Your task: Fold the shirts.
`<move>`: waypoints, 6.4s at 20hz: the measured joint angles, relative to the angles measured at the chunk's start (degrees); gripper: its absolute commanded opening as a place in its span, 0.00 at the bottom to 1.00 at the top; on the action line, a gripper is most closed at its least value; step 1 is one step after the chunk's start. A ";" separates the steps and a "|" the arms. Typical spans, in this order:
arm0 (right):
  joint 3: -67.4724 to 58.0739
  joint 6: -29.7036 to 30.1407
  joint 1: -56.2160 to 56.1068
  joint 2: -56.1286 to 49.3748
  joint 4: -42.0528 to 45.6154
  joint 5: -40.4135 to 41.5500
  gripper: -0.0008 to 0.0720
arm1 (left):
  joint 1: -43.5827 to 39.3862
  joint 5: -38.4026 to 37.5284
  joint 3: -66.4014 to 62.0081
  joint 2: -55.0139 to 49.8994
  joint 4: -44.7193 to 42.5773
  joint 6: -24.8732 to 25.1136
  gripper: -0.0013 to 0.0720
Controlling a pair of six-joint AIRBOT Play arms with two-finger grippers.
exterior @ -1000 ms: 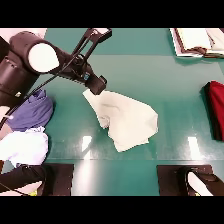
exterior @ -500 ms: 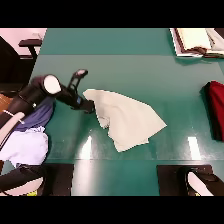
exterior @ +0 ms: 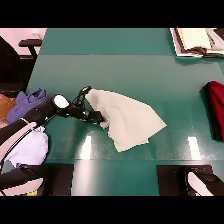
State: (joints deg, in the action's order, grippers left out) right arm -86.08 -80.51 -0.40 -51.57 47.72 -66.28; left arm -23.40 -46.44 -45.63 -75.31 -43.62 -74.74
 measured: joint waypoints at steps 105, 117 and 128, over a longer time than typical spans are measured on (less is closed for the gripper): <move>19.56 2.60 5.97 -13.68 8.90 -16.85 0.63 | 32.85 -14.53 -4.83 -2.62 -13.66 2.64 0.23; 29.00 -2.23 12.55 -9.09 18.18 -21.55 0.78 | 30.86 -17.25 -6.40 6.43 -13.49 4.66 0.06; 62.40 -3.67 19.98 -1.09 15.12 -13.53 0.69 | 30.75 -17.90 -6.58 12.17 -13.07 4.72 0.06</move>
State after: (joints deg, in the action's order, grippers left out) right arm -23.68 -84.18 19.57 -52.66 62.85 -79.81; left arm 7.35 -64.34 -52.21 -63.13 -56.69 -70.02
